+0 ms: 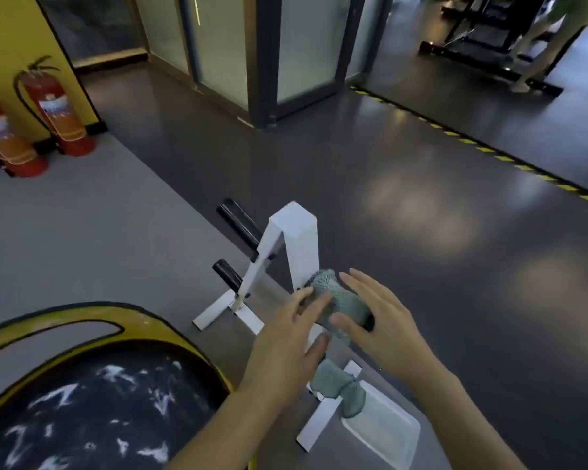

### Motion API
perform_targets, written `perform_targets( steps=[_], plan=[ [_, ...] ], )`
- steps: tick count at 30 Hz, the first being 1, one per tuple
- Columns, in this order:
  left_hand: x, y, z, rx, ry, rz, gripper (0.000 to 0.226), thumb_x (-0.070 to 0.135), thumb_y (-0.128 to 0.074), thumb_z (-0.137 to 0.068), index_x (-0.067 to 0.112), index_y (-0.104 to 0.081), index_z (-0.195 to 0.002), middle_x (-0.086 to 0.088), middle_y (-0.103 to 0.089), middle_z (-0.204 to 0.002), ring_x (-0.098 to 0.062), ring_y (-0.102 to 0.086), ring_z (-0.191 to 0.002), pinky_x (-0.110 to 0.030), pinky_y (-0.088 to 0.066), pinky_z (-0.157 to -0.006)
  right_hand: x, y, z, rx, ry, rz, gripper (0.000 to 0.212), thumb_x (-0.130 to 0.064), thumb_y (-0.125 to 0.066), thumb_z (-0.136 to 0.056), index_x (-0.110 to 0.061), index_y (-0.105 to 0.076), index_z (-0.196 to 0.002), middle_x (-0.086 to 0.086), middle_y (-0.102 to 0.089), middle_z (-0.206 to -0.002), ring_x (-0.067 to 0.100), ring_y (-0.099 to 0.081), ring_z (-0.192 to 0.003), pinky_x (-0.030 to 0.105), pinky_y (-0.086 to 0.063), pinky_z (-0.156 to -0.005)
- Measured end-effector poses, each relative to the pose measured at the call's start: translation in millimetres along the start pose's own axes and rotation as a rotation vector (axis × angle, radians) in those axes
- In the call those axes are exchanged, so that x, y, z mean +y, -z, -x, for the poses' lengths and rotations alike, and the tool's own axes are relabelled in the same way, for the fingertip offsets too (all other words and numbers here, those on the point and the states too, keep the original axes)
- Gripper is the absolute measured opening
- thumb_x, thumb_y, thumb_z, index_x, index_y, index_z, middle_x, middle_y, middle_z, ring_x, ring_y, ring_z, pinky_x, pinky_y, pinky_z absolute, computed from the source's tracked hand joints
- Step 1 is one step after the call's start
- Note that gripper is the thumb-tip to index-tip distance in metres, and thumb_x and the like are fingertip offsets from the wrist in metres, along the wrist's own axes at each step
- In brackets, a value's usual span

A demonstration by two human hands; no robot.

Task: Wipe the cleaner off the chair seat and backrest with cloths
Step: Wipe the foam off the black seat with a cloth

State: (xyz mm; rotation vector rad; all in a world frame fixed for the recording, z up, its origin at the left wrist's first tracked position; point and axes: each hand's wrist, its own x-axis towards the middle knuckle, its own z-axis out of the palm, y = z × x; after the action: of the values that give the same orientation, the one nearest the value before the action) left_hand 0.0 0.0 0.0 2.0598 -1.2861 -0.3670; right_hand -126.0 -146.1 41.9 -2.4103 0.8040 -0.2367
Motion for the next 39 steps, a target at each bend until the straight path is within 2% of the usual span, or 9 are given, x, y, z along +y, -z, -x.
perform_targets(
  steps=[6,12,17,20,23,27,30,34,39],
  plan=[
    [-54,-77,-13,0.293,-0.325,-0.212,0.067,0.042,-0.058,-0.096,0.032,-0.029,-0.156,-0.006,-0.033,-0.158,-0.024,-0.058,-0.108,-0.038,-0.054,-0.080,48,-49,3,0.188,0.199,0.105,0.072,-0.062,-0.072,-0.081,-0.037,-0.047,-0.144,-0.023,-0.041,-0.151,-0.003,-0.037,-0.139,0.022,-0.032,-0.112],
    [-70,-79,-30,0.477,-0.375,-0.231,0.059,0.024,-0.061,-0.093,0.032,-0.044,-0.150,-0.003,-0.046,-0.149,-0.025,-0.061,-0.090,-0.042,-0.057,-0.067,54,-57,2,0.321,0.338,0.229,0.062,-0.039,-0.079,-0.079,-0.027,-0.057,-0.136,-0.018,-0.054,-0.131,-0.007,-0.046,-0.117,0.002,-0.027,-0.098],
    [-60,-66,-23,0.397,-0.302,-0.262,0.060,0.029,-0.069,-0.091,0.031,-0.047,-0.147,-0.001,-0.047,-0.146,-0.024,-0.062,-0.090,-0.042,-0.058,-0.070,45,-64,2,0.472,0.370,0.235,0.037,-0.017,-0.080,-0.084,-0.021,-0.070,-0.119,-0.006,-0.067,-0.122,0.015,-0.061,-0.110,0.016,-0.038,-0.091],
    [-49,-47,-15,0.431,-0.279,-0.258,0.040,0.017,-0.065,-0.091,0.028,-0.061,-0.130,0.004,-0.059,-0.123,-0.021,-0.063,-0.084,-0.038,-0.055,-0.060,27,-58,6,0.486,0.400,0.254,0.025,-0.016,-0.069,-0.085,-0.023,-0.074,-0.108,-0.004,-0.073,-0.112,0.022,-0.064,-0.103,0.023,-0.040,-0.082],
    [-44,-21,17,0.528,-0.264,-0.276,0.030,0.011,-0.060,-0.092,0.024,-0.066,-0.118,0.005,-0.063,-0.107,-0.021,-0.062,-0.080,-0.034,-0.050,-0.056,1,-60,20,0.454,0.423,0.236,0.022,-0.014,-0.072,-0.089,-0.023,-0.075,-0.109,-0.005,-0.074,-0.107,0.023,-0.065,-0.101,0.027,-0.041,-0.077],
    [-57,17,91,0.547,-0.147,-0.394,0.027,0.019,-0.049,-0.098,0.026,-0.063,-0.121,0.004,-0.060,-0.113,-0.023,-0.062,-0.088,-0.039,-0.051,-0.062,-50,-87,46,0.252,0.479,0.039,0.011,-0.025,-0.070,-0.092,-0.027,-0.073,-0.103,-0.018,-0.068,-0.087,0.010,-0.062,-0.079,0.031,-0.043,-0.070],
    [-81,35,166,0.555,-0.045,-0.473,0.025,0.021,-0.053,-0.098,0.026,-0.064,-0.119,0.005,-0.061,-0.108,-0.020,-0.061,-0.088,-0.035,-0.047,-0.059,-86,-123,68,-0.025,0.467,-0.075,0.011,-0.040,-0.068,-0.092,-0.030,-0.070,-0.095,-0.011,-0.069,-0.079,0.010,-0.063,-0.072,0.040,-0.051,-0.073],
    [-126,38,267,0.535,0.104,-0.513,0.031,0.016,-0.064,-0.091,0.026,-0.067,-0.120,0.005,-0.065,-0.107,-0.022,-0.064,-0.088,-0.036,-0.051,-0.062,-128,-185,108,-0.343,0.497,-0.058,0.016,-0.043,-0.067,-0.094,-0.028,-0.069,-0.088,-0.006,-0.066,-0.076,0.007,-0.059,-0.067,0.036,-0.045,-0.063],
    [-170,18,372,0.492,0.258,-0.425,0.030,0.019,-0.066,-0.094,0.023,-0.068,-0.123,0.005,-0.065,-0.107,-0.021,-0.065,-0.089,-0.040,-0.054,-0.067,-156,-263,154,-0.543,0.535,0.105,0.006,-0.041,-0.066,-0.095,-0.038,-0.065,-0.091,-0.009,-0.064,-0.071,0.008,-0.056,-0.056,0.027,-0.036,-0.053]
  ],
)
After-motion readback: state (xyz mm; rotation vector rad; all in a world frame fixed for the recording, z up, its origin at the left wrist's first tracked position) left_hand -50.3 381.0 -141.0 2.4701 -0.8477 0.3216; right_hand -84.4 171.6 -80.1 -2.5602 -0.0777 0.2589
